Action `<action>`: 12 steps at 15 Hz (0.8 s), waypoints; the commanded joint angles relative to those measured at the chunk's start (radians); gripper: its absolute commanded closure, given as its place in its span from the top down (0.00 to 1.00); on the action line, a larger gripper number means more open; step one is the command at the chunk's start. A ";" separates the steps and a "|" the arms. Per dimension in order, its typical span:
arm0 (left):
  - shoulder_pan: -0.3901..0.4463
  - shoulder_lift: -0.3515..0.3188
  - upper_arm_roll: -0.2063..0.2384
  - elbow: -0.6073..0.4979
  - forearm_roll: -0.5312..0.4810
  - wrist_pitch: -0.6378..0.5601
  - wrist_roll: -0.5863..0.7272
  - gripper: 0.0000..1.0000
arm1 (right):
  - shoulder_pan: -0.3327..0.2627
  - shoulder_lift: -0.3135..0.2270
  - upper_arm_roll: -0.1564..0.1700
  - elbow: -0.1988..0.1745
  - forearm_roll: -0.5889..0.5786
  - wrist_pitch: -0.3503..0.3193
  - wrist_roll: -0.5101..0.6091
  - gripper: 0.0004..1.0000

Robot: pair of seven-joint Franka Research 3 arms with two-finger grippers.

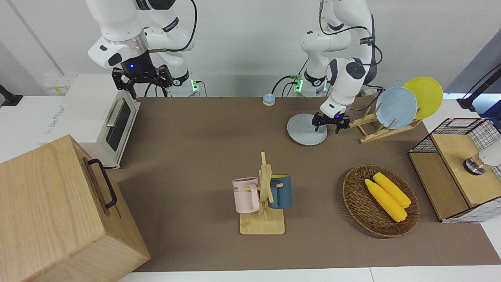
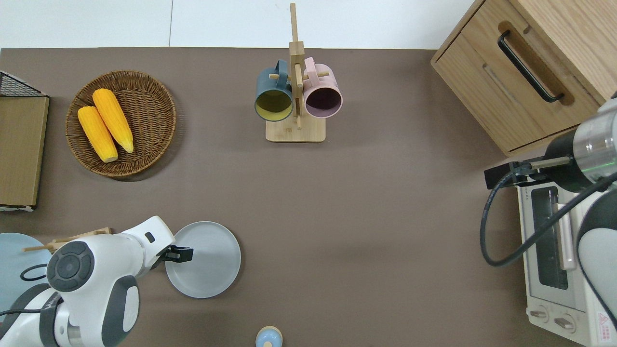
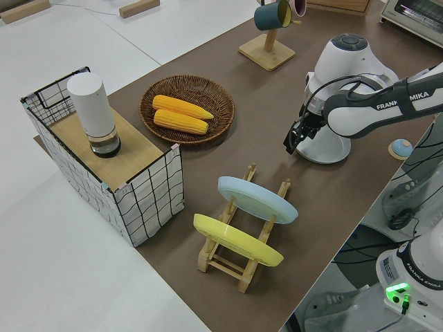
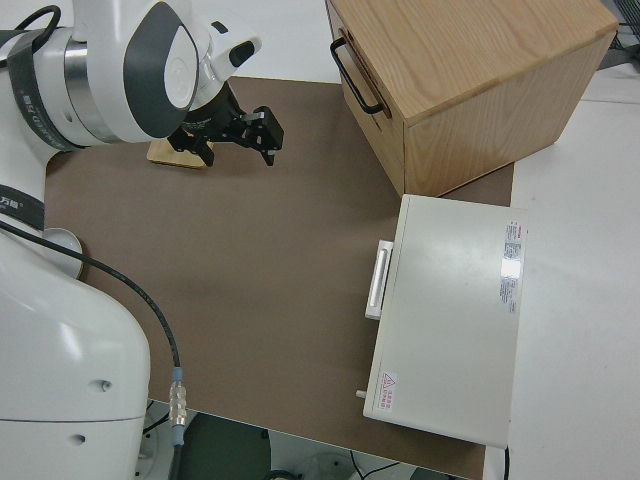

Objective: Pick gray plate from table and place it on lower plate rack with left arm
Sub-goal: 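Close the left gripper on the gray plate's rim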

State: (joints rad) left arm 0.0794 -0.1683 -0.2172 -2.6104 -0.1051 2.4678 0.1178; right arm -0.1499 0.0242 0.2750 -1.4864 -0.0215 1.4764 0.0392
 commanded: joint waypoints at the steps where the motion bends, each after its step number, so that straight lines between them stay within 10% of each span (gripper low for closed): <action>1: -0.039 0.030 0.007 -0.017 -0.013 0.063 -0.033 0.99 | -0.019 -0.003 0.016 0.009 -0.002 -0.014 0.013 0.98; 5: -0.055 0.058 0.007 -0.017 -0.013 0.088 -0.043 0.84 | -0.019 -0.001 0.018 0.009 -0.002 -0.013 0.013 0.98; 10: -0.055 0.058 0.009 -0.019 -0.013 0.086 -0.047 0.09 | -0.019 -0.003 0.018 0.009 -0.002 -0.015 0.013 0.98; 12: -0.055 0.056 0.007 -0.017 -0.013 0.086 -0.058 0.00 | -0.019 -0.003 0.018 0.009 -0.002 -0.015 0.013 0.98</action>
State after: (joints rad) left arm 0.0390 -0.1116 -0.2123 -2.6107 -0.1052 2.5295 0.0816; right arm -0.1499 0.0242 0.2750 -1.4864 -0.0215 1.4764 0.0392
